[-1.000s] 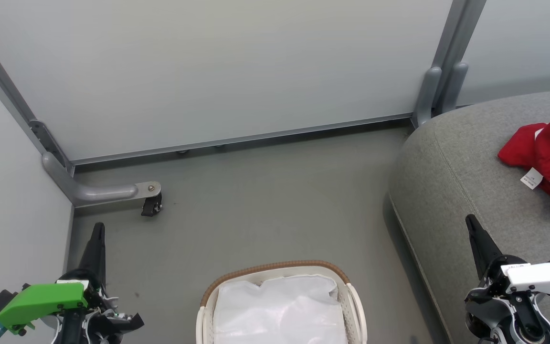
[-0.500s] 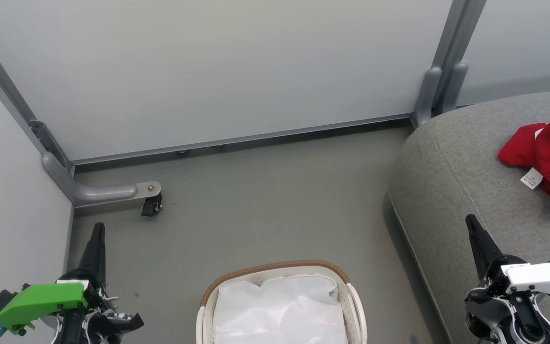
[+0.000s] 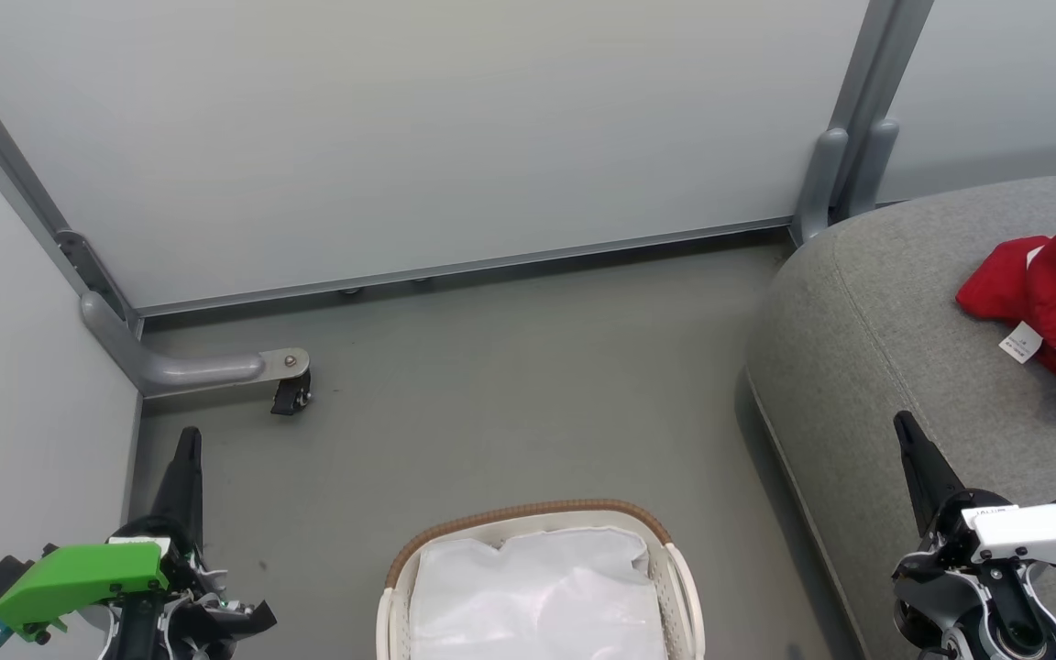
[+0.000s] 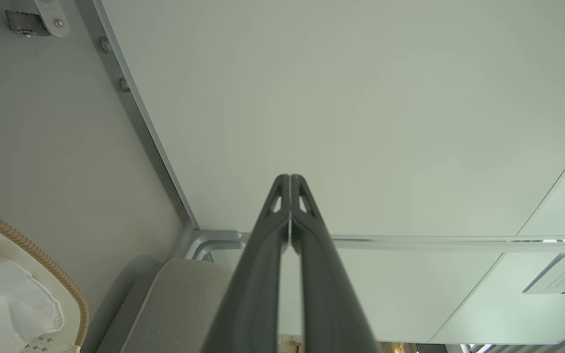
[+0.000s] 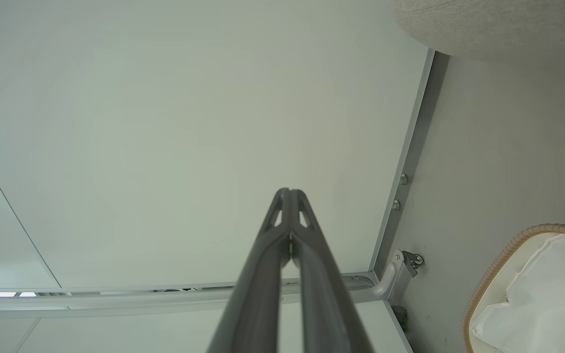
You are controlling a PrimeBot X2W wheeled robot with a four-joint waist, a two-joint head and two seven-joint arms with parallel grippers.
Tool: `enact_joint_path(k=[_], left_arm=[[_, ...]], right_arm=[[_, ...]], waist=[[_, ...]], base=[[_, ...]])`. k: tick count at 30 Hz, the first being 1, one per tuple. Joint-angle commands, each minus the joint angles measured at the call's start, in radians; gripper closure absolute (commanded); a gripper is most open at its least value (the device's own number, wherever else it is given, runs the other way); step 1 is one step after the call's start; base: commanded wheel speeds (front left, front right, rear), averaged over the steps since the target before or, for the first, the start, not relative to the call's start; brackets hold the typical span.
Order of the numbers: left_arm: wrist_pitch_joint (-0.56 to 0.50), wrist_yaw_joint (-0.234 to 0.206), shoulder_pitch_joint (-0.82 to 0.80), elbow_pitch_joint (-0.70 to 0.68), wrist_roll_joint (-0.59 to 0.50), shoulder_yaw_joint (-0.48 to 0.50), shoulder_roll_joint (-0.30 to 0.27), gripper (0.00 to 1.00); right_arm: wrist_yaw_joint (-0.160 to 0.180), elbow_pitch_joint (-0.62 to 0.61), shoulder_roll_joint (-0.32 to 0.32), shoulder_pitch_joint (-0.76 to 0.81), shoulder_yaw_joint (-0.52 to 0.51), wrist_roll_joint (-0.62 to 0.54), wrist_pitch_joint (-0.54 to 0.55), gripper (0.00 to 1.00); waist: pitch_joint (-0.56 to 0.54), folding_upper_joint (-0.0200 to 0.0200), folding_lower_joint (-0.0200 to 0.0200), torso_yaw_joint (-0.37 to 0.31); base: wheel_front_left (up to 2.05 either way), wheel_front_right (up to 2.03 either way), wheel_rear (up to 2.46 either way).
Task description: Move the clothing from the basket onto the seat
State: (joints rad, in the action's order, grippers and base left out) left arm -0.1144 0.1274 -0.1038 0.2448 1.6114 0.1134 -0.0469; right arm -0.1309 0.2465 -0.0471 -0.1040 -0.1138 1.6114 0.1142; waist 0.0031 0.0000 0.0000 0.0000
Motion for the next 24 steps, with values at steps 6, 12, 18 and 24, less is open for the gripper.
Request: enact_joint_path(k=[6,12,18,24], left_arm=[[-0.003,0.006,-0.01,-0.001,0.003,0.003,-0.006,1.0],[-0.003,0.006,-0.01,-0.001,0.003,0.002,-0.006,1.0],[-0.003,0.006,-0.01,-0.001,0.003,0.002,-0.006,1.0],[-0.003,0.006,-0.01,-0.001,0.003,0.002,-0.006,1.0]], right_arm=[[0.0,-0.004,-0.006,-0.008,-0.002,0.003,0.004,1.0],[0.0,-0.004,-0.006,-0.008,-0.002,0.003,0.004,1.0],[0.0,-0.004,-0.006,-0.008,-0.002,0.003,0.004,1.0],[0.0,-0.004,-0.006,-0.008,-0.002,0.003,0.003,1.0]], waist=[[0.0,0.0,0.0,0.0],[0.0,0.0,0.0,0.0],[0.0,0.0,0.0,0.0],[0.0,0.0,0.0,0.0]], base=[[0.0,0.0,0.0],[0.0,0.0,0.0],[0.0,0.0,0.0],[0.0,0.0,0.0]])
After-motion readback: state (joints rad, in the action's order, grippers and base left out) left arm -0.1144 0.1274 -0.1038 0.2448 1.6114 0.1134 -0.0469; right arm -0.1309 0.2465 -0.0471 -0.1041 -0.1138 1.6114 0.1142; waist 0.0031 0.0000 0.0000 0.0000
